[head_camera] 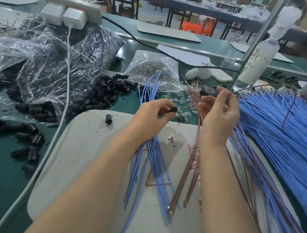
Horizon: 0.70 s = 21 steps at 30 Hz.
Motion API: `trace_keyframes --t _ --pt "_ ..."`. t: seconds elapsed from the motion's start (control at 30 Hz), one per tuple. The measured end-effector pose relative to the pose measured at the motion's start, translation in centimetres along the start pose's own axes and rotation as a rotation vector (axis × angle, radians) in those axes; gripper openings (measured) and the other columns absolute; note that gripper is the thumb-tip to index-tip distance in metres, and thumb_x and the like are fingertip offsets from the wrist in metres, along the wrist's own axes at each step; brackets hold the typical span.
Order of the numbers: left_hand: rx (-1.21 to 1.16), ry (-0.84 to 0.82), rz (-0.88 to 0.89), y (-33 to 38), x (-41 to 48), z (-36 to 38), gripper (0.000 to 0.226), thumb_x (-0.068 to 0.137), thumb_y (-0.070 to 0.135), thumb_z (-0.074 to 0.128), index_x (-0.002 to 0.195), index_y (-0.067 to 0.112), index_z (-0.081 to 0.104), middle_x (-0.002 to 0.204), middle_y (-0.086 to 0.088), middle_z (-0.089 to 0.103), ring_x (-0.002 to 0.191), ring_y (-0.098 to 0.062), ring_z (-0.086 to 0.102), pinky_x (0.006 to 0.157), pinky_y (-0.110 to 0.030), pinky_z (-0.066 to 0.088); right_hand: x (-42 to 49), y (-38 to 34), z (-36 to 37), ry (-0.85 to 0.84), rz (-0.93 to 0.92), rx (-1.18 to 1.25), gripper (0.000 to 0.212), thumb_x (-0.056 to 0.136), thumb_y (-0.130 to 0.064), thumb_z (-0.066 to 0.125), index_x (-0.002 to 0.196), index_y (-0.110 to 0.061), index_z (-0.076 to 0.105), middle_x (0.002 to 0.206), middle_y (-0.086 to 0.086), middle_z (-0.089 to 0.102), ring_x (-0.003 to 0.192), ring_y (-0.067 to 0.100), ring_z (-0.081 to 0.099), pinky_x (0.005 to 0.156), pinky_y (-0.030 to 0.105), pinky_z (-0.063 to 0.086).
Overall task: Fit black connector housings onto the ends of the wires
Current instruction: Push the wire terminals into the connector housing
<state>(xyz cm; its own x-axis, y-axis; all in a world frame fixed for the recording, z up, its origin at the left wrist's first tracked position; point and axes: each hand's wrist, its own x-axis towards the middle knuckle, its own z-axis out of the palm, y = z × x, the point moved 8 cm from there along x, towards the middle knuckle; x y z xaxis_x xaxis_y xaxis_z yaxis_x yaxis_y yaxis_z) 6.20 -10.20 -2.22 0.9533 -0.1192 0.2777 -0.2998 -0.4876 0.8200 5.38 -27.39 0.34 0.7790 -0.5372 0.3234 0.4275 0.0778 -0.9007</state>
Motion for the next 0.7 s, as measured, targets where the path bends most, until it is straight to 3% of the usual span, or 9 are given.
trace_keyframes --t 0.7 --pt "0.113 0.003 0.062 0.36 -0.02 0.06 0.01 0.09 0.024 0.063 0.098 0.025 0.066 0.08 0.015 0.058 0.073 0.002 0.053 0.064 -0.004 0.037 -0.08 -0.19 0.26 -0.03 -0.009 -0.092 0.021 0.103 -0.022 0.039 0.091 -0.02 0.056 0.064 0.002 0.061 0.049 0.011 0.056 0.051 0.022 0.048"
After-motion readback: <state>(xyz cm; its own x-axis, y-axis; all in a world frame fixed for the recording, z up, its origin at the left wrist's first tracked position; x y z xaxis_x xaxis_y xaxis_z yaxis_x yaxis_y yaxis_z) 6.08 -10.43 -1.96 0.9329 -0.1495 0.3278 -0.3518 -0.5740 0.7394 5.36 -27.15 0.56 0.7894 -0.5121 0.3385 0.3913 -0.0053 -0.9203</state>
